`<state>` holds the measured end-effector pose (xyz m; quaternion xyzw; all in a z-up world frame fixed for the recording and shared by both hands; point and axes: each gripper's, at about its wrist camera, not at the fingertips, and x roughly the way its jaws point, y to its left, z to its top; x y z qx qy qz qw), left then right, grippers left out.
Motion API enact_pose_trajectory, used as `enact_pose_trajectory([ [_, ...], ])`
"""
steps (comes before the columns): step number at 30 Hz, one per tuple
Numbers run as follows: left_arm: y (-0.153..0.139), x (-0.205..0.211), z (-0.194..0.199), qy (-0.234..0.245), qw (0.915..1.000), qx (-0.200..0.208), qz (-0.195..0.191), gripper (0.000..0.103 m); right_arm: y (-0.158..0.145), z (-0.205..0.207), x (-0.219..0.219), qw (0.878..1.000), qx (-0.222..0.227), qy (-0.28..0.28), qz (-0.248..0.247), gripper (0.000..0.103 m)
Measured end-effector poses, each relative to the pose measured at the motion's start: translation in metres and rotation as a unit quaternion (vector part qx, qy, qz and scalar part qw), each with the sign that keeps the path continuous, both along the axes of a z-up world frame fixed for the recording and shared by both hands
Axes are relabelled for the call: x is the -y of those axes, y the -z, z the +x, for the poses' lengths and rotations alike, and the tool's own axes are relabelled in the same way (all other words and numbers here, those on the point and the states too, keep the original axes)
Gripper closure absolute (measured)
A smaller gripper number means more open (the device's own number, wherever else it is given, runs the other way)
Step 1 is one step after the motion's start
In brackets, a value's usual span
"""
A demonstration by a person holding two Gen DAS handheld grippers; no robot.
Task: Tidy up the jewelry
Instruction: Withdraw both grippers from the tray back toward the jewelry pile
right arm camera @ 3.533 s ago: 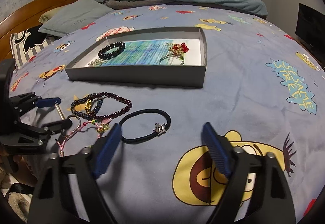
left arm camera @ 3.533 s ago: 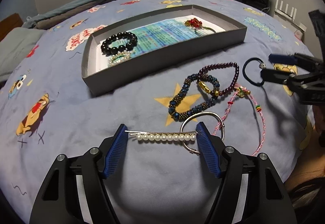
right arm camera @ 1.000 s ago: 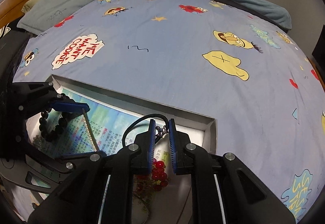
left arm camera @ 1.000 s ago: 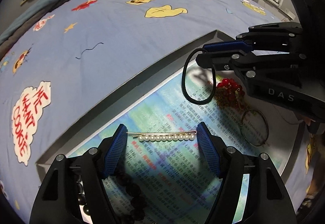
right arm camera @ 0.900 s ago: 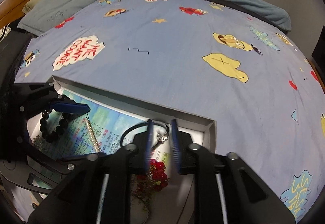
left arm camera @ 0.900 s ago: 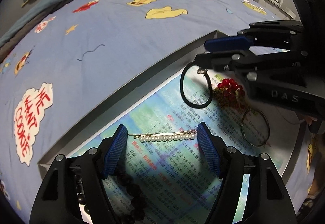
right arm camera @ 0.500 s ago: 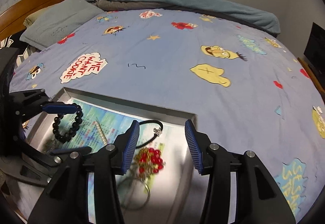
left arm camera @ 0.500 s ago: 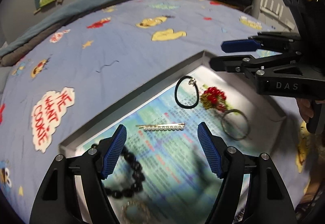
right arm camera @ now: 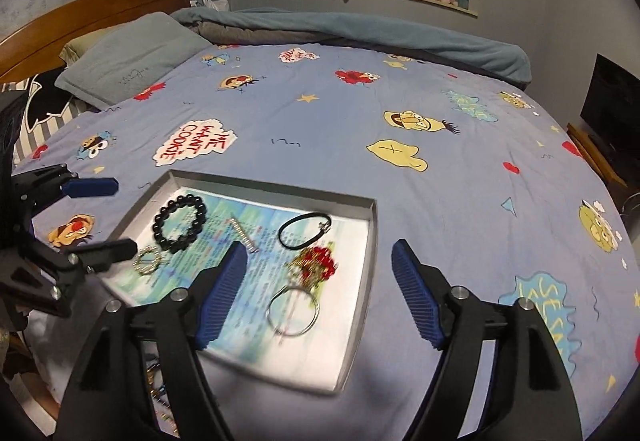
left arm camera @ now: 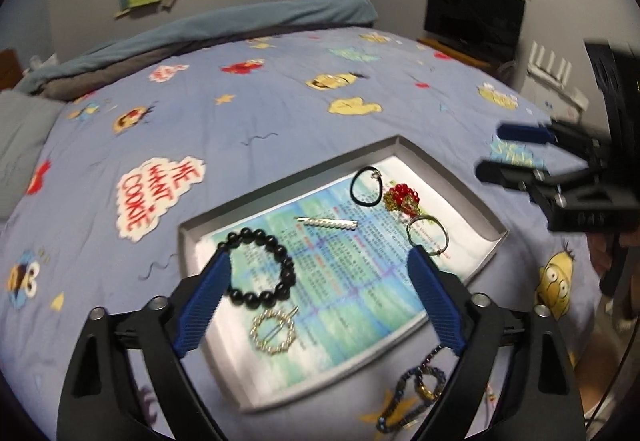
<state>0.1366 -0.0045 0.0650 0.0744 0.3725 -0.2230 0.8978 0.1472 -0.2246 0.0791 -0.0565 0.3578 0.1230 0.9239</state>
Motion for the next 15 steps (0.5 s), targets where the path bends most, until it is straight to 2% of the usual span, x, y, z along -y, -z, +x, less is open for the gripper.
enact_pose_trajectory([
  [10,-0.007,-0.032,-0.040,-0.044,0.9989,0.010,-0.010,0.011,-0.002,-0.040,-0.008,1.000,0.006,-0.001,-0.002,0.017],
  [15,-0.007,-0.041,-0.063,-0.058,0.9980,0.025,-0.004,0.010,-0.003,-0.057,-0.011,1.000,0.017,0.001,-0.001,0.008],
])
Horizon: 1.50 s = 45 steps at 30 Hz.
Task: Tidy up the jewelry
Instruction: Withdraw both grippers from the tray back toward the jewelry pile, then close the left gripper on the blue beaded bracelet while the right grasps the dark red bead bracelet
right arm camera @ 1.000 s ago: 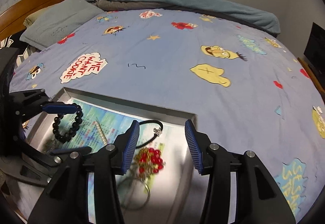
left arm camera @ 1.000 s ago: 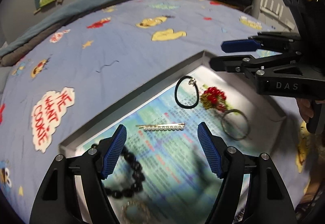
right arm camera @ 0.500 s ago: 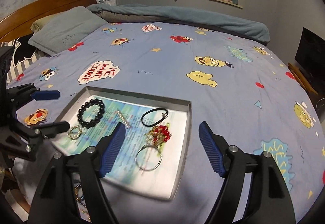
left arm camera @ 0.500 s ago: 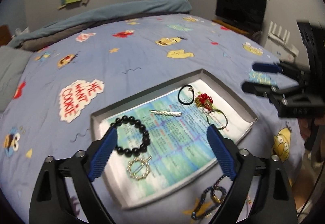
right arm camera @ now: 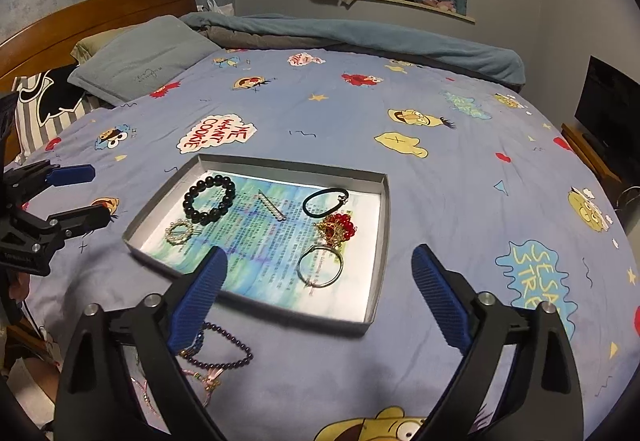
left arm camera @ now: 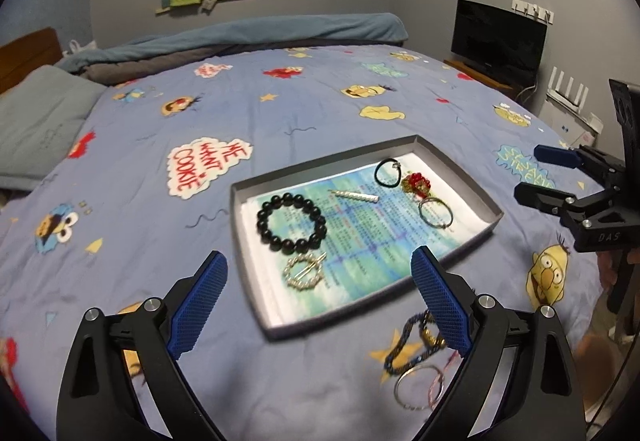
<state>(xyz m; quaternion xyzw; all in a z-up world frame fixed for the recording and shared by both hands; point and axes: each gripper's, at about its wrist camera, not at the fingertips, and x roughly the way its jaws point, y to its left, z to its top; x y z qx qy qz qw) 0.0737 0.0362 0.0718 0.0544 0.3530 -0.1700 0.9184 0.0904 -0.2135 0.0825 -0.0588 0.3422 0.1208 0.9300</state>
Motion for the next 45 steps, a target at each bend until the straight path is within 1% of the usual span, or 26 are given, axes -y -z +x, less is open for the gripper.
enact_pose_trajectory([
  [3,0.002,-0.004,-0.012,-0.005,1.0000,0.003,0.003,0.010,0.003,-0.011,-0.001,1.000,0.004,0.002,0.002,0.006],
  [10,0.017,-0.013,-0.034,-0.018,0.9998,-0.001,-0.001,0.010,0.015,-0.029,0.001,1.000,0.000,0.006,0.006,0.006],
  [14,0.028,-0.018,-0.043,-0.024,0.9995,-0.010,-0.018,0.010,0.022,-0.040,0.003,1.000,-0.003,0.007,0.007,0.006],
  [17,0.036,-0.020,-0.049,-0.028,0.9993,-0.014,-0.022,0.010,0.028,-0.049,0.002,1.000,-0.003,0.005,0.007,0.006],
  [21,0.046,-0.019,-0.054,-0.029,0.9993,-0.014,-0.017,0.010,0.036,-0.057,-0.001,1.000,0.000,0.004,0.011,0.006],
  [26,0.062,-0.018,-0.053,-0.032,0.9990,-0.030,-0.004,0.010,0.050,-0.059,-0.004,1.000,-0.009,-0.006,0.018,0.006],
  [31,0.073,-0.016,-0.058,-0.018,0.9991,-0.038,-0.002,0.010,0.062,-0.058,-0.002,1.000,-0.016,-0.008,0.022,0.006],
  [37,0.083,-0.001,-0.060,0.008,0.9994,-0.033,0.008,0.010,0.082,-0.056,-0.003,0.999,-0.019,-0.016,0.026,0.006],
  [38,0.084,0.002,-0.060,0.010,0.9994,-0.031,0.011,0.010,0.086,-0.055,-0.005,0.999,-0.022,-0.017,0.024,0.009],
  [39,0.084,0.004,-0.060,0.012,0.9995,-0.028,0.011,0.010,0.089,-0.053,-0.008,0.999,-0.025,-0.019,0.023,0.015],
  [43,0.088,0.010,-0.055,0.018,0.9995,-0.027,-0.005,0.012,0.096,-0.048,-0.013,0.999,-0.032,-0.025,0.026,0.027],
  [45,0.089,0.013,-0.052,0.013,0.9996,-0.026,0.000,0.013,0.099,-0.045,-0.014,0.998,-0.038,-0.026,0.030,0.036],
])
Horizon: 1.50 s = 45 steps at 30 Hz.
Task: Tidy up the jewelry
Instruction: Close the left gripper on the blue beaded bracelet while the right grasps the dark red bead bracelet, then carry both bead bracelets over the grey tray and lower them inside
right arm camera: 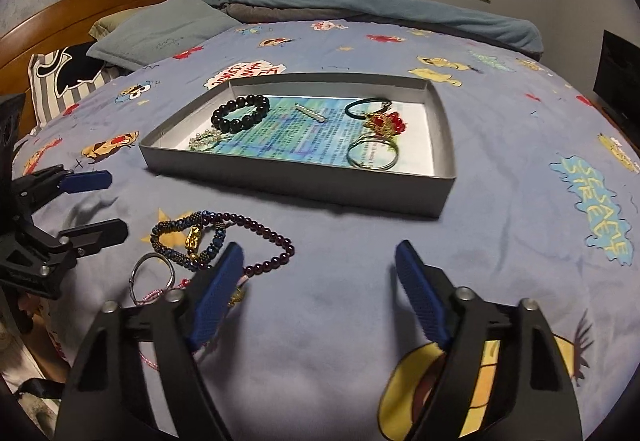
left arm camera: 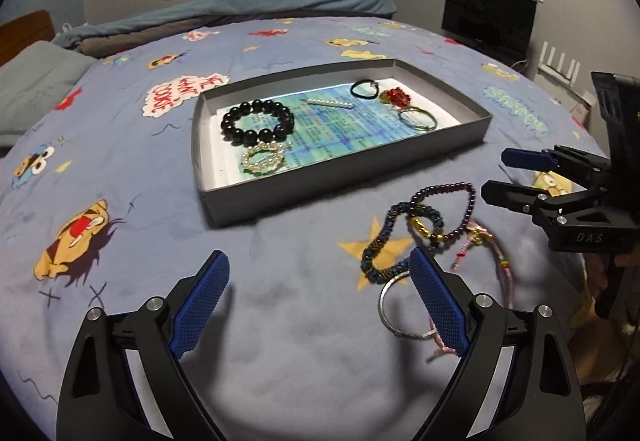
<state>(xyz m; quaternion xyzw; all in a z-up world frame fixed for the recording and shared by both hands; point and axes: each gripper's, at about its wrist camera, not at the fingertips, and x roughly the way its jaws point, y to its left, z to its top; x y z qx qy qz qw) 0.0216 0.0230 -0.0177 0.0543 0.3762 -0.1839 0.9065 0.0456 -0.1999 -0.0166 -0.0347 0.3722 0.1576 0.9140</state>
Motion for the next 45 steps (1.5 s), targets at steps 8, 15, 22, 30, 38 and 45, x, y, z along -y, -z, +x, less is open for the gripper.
enact_pose_trajectory([
  [8,0.007,0.017,0.002,0.047,0.9988,-0.009,-0.003,0.051,0.006,0.008,-0.004,1.000,-0.012,-0.013,0.007,0.058],
  [15,0.014,0.026,0.005,0.067,0.9977,-0.012,0.006,0.079,0.010,0.014,-0.008,1.000,-0.020,-0.022,0.004,0.071],
  [22,0.024,0.035,0.012,0.072,0.9968,-0.018,0.028,0.080,0.018,0.015,-0.017,0.999,-0.026,-0.039,-0.021,0.073],
  [30,0.028,0.039,0.017,0.075,0.9964,-0.018,0.036,0.083,0.021,0.017,-0.019,0.998,-0.031,-0.052,-0.027,0.083],
  [38,0.020,0.034,0.014,0.071,0.9969,-0.004,0.033,0.095,0.015,0.015,-0.020,0.998,-0.020,-0.059,-0.016,0.097],
  [45,-0.001,0.027,0.003,0.077,0.9967,0.026,0.005,0.095,-0.002,0.006,-0.017,0.998,0.017,-0.057,-0.004,0.097],
])
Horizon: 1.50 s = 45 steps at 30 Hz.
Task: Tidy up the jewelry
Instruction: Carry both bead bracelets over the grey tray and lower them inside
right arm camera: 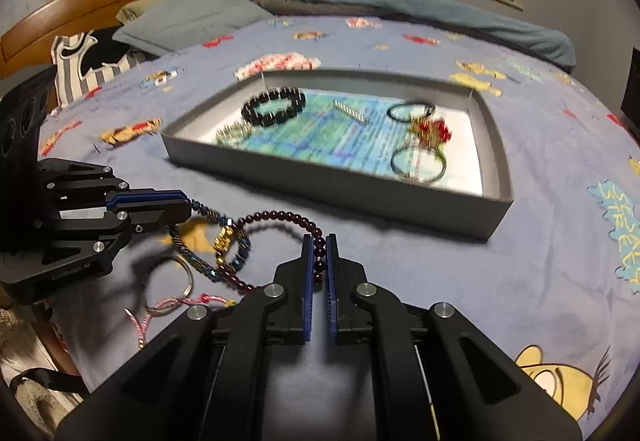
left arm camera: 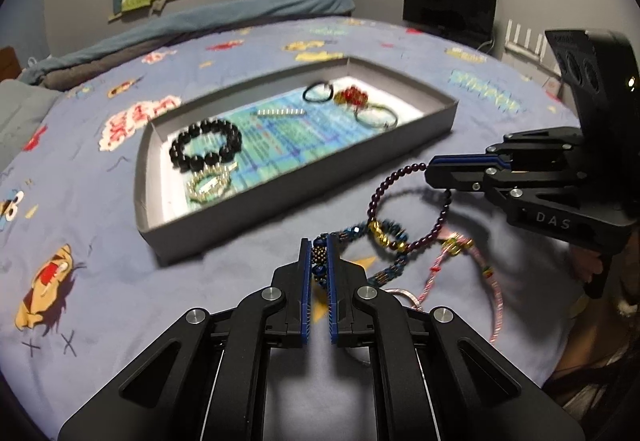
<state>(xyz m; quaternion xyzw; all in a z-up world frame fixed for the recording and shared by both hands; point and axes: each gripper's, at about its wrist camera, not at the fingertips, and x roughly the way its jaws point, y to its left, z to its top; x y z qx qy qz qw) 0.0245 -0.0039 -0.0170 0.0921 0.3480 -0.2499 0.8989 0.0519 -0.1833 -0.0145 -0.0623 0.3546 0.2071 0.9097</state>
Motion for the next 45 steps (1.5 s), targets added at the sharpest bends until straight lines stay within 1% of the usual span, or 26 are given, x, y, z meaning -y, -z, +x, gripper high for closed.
enact_pose_trajectory([
  [6,-0.022,0.001,-0.008,0.006,0.9996,0.028,-0.009,0.095,-0.023,-0.007,0.005,1.000,0.028,0.002,0.013,0.097],
  [8,-0.029,0.003,-0.007,0.006,0.9994,0.034,-0.004,0.095,-0.032,-0.008,0.006,0.999,0.039,0.004,0.013,0.097],
  [10,-0.037,0.005,-0.006,0.011,0.9993,0.035,0.002,0.095,-0.039,-0.007,0.009,0.999,0.041,0.005,0.014,0.097],
  [15,-0.061,0.005,0.000,0.015,0.9982,0.055,0.020,0.095,-0.060,-0.001,0.016,0.999,0.053,0.010,0.009,0.097],
  [19,-0.083,0.000,0.015,0.013,0.9980,0.058,0.021,0.095,-0.076,0.010,0.023,0.998,0.064,0.019,0.001,0.097],
  [22,-0.092,0.002,0.028,0.012,0.9978,0.061,0.026,0.095,-0.086,0.021,0.027,0.997,0.070,0.028,0.000,0.097],
  [25,-0.097,0.006,0.048,0.011,0.9981,0.055,0.026,0.095,-0.090,0.035,0.028,0.996,0.077,0.034,-0.002,0.097],
  [27,-0.095,0.012,0.061,0.011,0.9981,0.053,0.031,0.095,-0.089,0.044,0.027,0.997,0.075,0.035,0.001,0.097],
  [30,-0.086,0.019,0.078,0.012,0.9985,0.045,0.029,0.095,-0.077,0.063,0.021,0.998,0.063,0.025,0.013,0.097],
  [35,-0.063,0.028,0.108,0.008,0.9999,0.014,-0.005,0.095,-0.055,0.091,0.010,0.998,0.031,0.014,0.043,0.097],
  [39,-0.045,0.028,0.122,0.000,1.0000,-0.003,-0.006,0.095,-0.035,0.108,0.004,0.999,0.014,0.024,0.037,0.097],
  [45,-0.026,0.011,0.139,-0.018,0.9991,-0.029,-0.025,0.095,-0.021,0.123,0.013,0.998,0.000,0.052,0.036,0.097],
])
